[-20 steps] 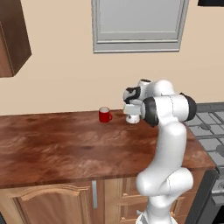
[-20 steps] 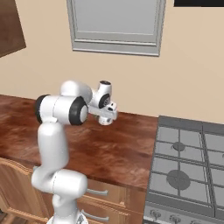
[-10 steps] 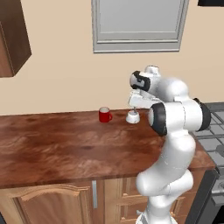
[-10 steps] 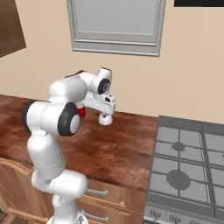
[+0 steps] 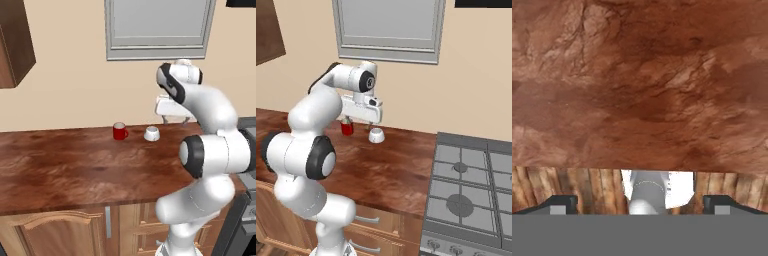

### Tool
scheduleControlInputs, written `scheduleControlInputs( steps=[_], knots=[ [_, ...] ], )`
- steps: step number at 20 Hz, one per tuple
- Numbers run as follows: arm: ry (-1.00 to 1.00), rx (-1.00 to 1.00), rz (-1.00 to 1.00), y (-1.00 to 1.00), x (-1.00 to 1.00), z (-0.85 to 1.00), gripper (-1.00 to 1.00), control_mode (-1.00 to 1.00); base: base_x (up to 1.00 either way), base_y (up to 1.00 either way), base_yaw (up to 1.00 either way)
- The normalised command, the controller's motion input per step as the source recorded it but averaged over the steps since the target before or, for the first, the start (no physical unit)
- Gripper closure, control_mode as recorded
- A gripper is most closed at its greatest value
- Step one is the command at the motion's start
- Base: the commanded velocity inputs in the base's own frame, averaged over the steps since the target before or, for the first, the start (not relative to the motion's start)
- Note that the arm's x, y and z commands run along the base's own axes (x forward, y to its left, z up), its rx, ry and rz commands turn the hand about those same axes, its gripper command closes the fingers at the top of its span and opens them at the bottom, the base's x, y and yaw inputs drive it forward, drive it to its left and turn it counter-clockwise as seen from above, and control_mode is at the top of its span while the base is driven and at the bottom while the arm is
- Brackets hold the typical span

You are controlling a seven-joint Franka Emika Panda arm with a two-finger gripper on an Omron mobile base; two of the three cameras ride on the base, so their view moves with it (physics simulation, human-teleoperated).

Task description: Clear the mugs and bowl far away from the sink.

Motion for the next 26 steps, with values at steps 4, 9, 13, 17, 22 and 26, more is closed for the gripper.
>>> scheduleControlInputs(
  steps=[4,9,13,17,22,26],
  knots=[
    [0.0,0.0,0.25,0.17,-0.98,0.62,-1.0,-1.0,0.0,0.0,0.0],
    [-0.04,0.0,0.26,0.01,-1.0,0.29,-1.0,-1.0,0.0,0.0,0.0],
    [-0.16,0.03,0.12,0.0,-0.81,0.22,-1.0,-1.0,0.0,0.0,0.0],
    [-0.4,0.13,0.0,0.0,-0.71,0.05,-1.0,-1.0,0.0,0.0,0.0],
    [-0.39,0.17,0.0,0.0,-0.53,0.06,-1.0,-1.0,0.0,0.0,0.0],
    [-0.08,0.09,-0.01,0.0,-0.28,0.05,-1.0,-1.0,0.0,0.0,0.0]
  ],
)
